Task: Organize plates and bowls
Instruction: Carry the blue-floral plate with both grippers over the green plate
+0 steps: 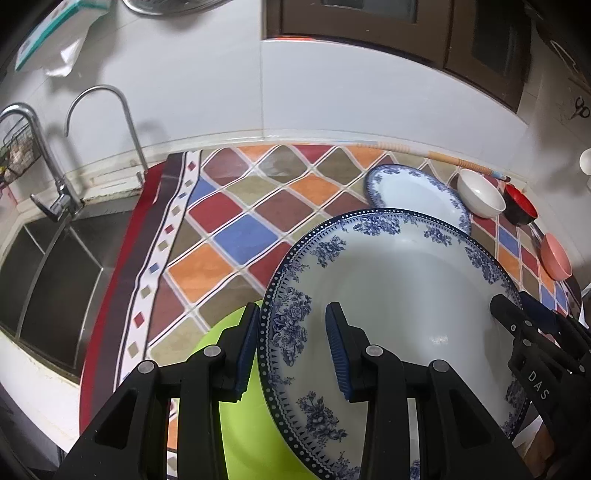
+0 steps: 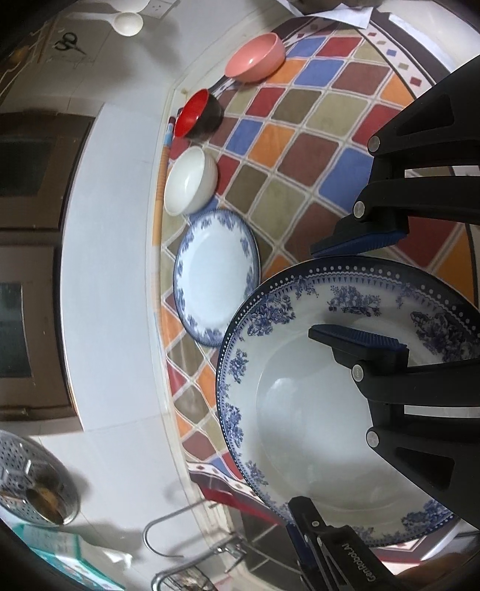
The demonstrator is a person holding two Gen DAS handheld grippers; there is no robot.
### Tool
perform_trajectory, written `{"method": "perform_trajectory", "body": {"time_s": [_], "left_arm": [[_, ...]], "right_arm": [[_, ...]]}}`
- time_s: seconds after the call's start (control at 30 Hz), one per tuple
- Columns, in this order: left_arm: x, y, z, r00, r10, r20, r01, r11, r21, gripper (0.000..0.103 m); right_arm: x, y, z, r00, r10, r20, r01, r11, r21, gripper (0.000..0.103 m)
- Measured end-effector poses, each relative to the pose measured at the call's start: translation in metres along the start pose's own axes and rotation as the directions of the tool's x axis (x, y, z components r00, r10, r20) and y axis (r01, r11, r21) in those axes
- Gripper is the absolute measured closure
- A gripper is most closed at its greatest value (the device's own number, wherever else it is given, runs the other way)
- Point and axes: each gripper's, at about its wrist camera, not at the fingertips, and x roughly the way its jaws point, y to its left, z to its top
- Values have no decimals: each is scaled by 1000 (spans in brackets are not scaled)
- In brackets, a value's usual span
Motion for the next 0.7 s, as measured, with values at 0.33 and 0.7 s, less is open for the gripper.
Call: {"method": "perform_trajectory", "body": {"time_s": [0.33, 0.7], "left_arm": [[9, 39, -16, 998, 23, -60, -25, 999, -33, 67], [21, 74, -34, 990, 56, -128, -65, 995, -71, 67]], "right_arm": [[6, 40, -9, 999, 19, -37, -20, 999, -47, 65], [26, 76, -21, 991, 56, -124, -67, 994, -89, 65]]}}
